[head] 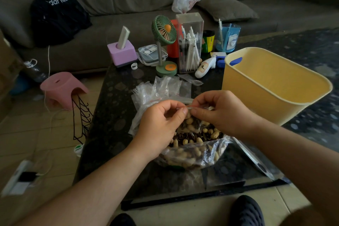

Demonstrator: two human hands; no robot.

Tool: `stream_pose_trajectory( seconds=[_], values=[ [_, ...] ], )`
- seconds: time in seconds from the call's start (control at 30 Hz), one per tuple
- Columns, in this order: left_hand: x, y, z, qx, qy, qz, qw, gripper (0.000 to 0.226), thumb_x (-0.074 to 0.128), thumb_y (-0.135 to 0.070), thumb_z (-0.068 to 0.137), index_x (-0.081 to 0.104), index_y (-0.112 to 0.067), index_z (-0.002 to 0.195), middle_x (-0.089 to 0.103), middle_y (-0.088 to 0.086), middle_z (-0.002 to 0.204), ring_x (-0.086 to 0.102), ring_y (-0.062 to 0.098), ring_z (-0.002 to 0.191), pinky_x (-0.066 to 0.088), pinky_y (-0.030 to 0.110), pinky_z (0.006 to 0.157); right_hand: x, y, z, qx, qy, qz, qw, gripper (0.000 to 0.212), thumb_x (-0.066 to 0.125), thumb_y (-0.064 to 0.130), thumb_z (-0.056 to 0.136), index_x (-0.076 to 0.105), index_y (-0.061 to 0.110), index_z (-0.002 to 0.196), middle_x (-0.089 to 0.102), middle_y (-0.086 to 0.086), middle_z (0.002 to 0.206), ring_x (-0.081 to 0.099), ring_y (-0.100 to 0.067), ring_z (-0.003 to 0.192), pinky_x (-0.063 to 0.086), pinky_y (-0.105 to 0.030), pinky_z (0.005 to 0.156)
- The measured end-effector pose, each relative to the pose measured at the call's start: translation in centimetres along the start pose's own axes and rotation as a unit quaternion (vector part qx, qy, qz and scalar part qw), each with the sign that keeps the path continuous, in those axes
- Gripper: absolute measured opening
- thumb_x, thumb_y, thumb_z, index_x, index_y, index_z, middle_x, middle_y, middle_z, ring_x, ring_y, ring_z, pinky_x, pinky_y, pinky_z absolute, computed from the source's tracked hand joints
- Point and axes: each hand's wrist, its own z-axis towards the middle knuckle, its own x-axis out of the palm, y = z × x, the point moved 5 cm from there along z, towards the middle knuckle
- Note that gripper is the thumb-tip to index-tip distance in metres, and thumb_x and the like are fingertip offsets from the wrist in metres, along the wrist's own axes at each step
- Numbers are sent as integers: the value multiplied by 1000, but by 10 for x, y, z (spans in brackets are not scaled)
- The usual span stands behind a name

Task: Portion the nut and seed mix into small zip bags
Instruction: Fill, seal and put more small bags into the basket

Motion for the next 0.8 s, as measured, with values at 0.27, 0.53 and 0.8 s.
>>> stream_pose_trajectory(
  seconds=[0.27,0.53,0.8],
  values=[
    [2,3,1,-6,2,-15,1000,8,72,-19,100,76,-25,98,79,-6,93,74,8,90,58,20,82,1,1,-1,6,-2,-7,1000,5,79,23,91,77,22,86,76,7,84,69,-6,75,53,-12,68],
    [8,8,0,-21,0,-32,999,8,70,-20,101,75,-26,97,76,-8,88,69,5,86,59,24,84,4,-3,1,38,3,28,999,7,80,21,91,77,17,86,76,-6,84,72,-25,80,60,-33,74],
    [7,10,0,-19,6,-24,1000,9,68,-23,103,74,-27,97,76,-2,92,72,15,91,62,38,90,4,-1,1,36,21,28,999,8,80,25,89,78,18,89,78,-4,85,73,-21,81,60,-27,74]
  ],
)
